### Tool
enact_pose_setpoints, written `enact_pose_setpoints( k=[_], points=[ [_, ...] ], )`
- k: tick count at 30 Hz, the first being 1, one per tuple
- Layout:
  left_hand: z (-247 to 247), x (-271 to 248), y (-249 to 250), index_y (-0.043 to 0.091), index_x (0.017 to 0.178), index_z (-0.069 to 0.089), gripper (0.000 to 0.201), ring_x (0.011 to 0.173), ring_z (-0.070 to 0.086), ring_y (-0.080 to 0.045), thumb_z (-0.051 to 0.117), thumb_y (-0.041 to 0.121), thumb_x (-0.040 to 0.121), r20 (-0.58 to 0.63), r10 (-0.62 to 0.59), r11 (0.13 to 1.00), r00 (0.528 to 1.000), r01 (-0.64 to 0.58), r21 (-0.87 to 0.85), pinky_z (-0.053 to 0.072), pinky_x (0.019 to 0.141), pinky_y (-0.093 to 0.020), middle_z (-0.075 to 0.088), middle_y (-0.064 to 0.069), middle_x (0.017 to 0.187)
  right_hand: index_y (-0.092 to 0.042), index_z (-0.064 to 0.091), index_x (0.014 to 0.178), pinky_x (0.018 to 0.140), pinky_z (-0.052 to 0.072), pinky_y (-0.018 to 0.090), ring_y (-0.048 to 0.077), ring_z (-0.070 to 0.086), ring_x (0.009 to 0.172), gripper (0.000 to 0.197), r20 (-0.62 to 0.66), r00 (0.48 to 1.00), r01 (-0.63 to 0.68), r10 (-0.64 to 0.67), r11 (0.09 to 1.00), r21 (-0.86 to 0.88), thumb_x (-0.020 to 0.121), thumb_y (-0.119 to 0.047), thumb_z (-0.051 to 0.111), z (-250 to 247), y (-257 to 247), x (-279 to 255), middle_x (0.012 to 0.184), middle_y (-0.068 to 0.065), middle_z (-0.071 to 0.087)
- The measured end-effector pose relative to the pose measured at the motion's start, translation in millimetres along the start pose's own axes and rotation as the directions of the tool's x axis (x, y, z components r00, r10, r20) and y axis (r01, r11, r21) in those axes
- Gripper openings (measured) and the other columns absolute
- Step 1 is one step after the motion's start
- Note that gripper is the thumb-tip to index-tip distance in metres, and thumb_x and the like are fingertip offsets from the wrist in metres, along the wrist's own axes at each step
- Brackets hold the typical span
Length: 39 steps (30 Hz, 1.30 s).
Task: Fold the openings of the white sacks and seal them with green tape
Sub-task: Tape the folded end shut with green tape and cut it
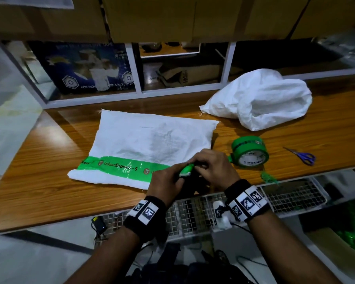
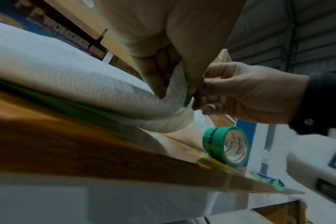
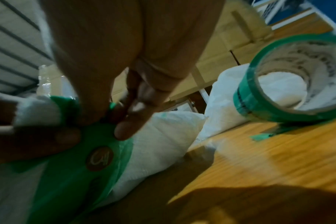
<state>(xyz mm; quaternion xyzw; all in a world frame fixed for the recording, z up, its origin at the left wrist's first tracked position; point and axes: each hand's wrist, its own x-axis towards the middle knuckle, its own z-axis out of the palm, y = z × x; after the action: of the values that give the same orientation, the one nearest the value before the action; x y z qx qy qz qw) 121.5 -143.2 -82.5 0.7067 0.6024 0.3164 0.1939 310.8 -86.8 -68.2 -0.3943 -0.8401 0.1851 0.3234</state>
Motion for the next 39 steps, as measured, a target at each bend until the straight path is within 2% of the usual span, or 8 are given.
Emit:
enact_pose_setpoints(
  k=[7, 13, 20, 23, 26, 28, 31, 39],
  points=[
    [13, 4, 6, 0.017, 0.107, 0.073, 0.052, 0.083, 0.066, -0.024, 0.055, 0.06, 0.083, -0.035, 0.308, 0.906, 0.951, -0.283, 0.314, 0.053, 0.063, -0.03, 0.074, -0.002, 0.093, -0.023, 0.078, 0.09, 0.086, 0.052, 0.022, 0.006, 0.068, 0.099, 0.04, -0.048, 0.983, -0.151, 0.176, 0.932, 0.33, 0.077, 0.013, 0.066, -4, 20, -23, 0.099, -0.007, 0.073],
    [-5, -8, -22, 0.018, 0.132, 0.059, 0.076, 0.118, 0.056, -0.026, 0.035, 0.075, 0.09, 0.043, 0.098, 0.94, 0.994, -0.107, 0.325, 0.046, 0.1, -0.038, 0.066, -0.001, 0.128, -0.021, 0.08, 0.094, 0.089, 0.047, 0.014, 0.011, 0.069, 0.095, 0.03, -0.01, 0.962, -0.274, 0.275, 0.956, -0.1, 0.08, 0.004, 0.071, -24, 33, -32, 0.1, -0.002, 0.077],
    [-7, -28, -59, 0.024, 0.15, 0.041, 0.09, 0.145, 0.034, -0.027, 0.027, 0.079, 0.079, 0.182, -0.14, 0.852, 0.973, 0.024, 0.523, 0.033, 0.114, -0.046, 0.036, -0.003, 0.158, -0.022, 0.072, 0.11, 0.072, 0.052, 0.013, 0.004, 0.068, 0.089, 0.036, 0.078, 0.839, -0.527, 0.538, 0.768, 0.364, 0.097, 0.005, 0.052, -21, 35, -44, 0.104, -0.008, 0.074],
    [8, -29, -48, 0.018, 0.156, 0.027, 0.098, 0.15, 0.018, -0.031, 0.013, 0.077, 0.08, 0.158, -0.26, 0.826, 0.953, 0.135, 0.548, 0.021, 0.12, -0.046, 0.022, -0.013, 0.163, -0.025, 0.072, 0.117, 0.065, 0.042, 0.018, 0.016, 0.063, 0.082, 0.028, -0.108, 0.857, -0.502, 0.505, 0.863, 0.054, 0.1, -0.015, 0.052, -31, 26, -48, 0.096, 0.004, 0.071],
    [30, -29, -33, 0.016, 0.159, 0.002, 0.091, 0.152, -0.005, -0.032, 0.014, 0.075, 0.09, 0.121, -0.407, 0.751, 0.906, 0.256, 0.609, 0.009, 0.122, -0.051, -0.005, -0.014, 0.166, -0.008, 0.072, 0.113, 0.092, 0.043, 0.035, 0.034, 0.057, 0.109, 0.029, -0.331, 0.92, -0.288, 0.21, 0.935, -0.209, 0.092, -0.008, 0.053, -22, 1, -43, 0.115, 0.019, 0.062],
    [36, -26, -25, 0.014, 0.159, -0.002, 0.091, 0.151, -0.011, -0.034, 0.025, 0.072, 0.093, 0.125, -0.444, 0.76, 0.887, 0.298, 0.578, 0.007, 0.121, -0.054, -0.011, -0.015, 0.165, -0.005, 0.067, 0.123, 0.106, 0.036, 0.032, 0.035, 0.057, 0.118, 0.038, -0.081, 0.988, -0.145, 0.13, 0.963, -0.225, 0.093, -0.018, 0.048, 3, -8, -35, 0.126, 0.019, 0.062],
    [23, -24, -32, 0.013, 0.159, 0.006, 0.097, 0.152, -0.003, -0.032, 0.029, 0.075, 0.088, 0.175, -0.412, 0.808, 0.894, 0.269, 0.524, 0.009, 0.122, -0.049, -0.003, -0.015, 0.165, -0.016, 0.035, 0.154, 0.122, 0.015, 0.041, 0.028, 0.023, 0.15, 0.055, 0.409, 0.881, -0.118, 0.239, 0.947, -0.299, 0.103, -0.037, 0.041, 46, -3, -28, 0.161, 0.009, 0.031],
    [-69, -75, -88, 0.027, 0.138, 0.053, 0.06, 0.141, 0.039, -0.021, 0.028, 0.055, 0.091, -0.176, -0.36, 0.768, 0.916, 0.399, 0.502, 0.028, 0.108, -0.047, 0.051, 0.001, 0.148, -0.018, 0.059, 0.134, 0.113, 0.026, 0.057, 0.031, 0.025, 0.149, 0.053, 0.424, 0.869, 0.1, 0.255, 0.748, -0.656, 0.081, -0.022, 0.058, 49, -18, 19, 0.155, 0.003, 0.042]
  ],
)
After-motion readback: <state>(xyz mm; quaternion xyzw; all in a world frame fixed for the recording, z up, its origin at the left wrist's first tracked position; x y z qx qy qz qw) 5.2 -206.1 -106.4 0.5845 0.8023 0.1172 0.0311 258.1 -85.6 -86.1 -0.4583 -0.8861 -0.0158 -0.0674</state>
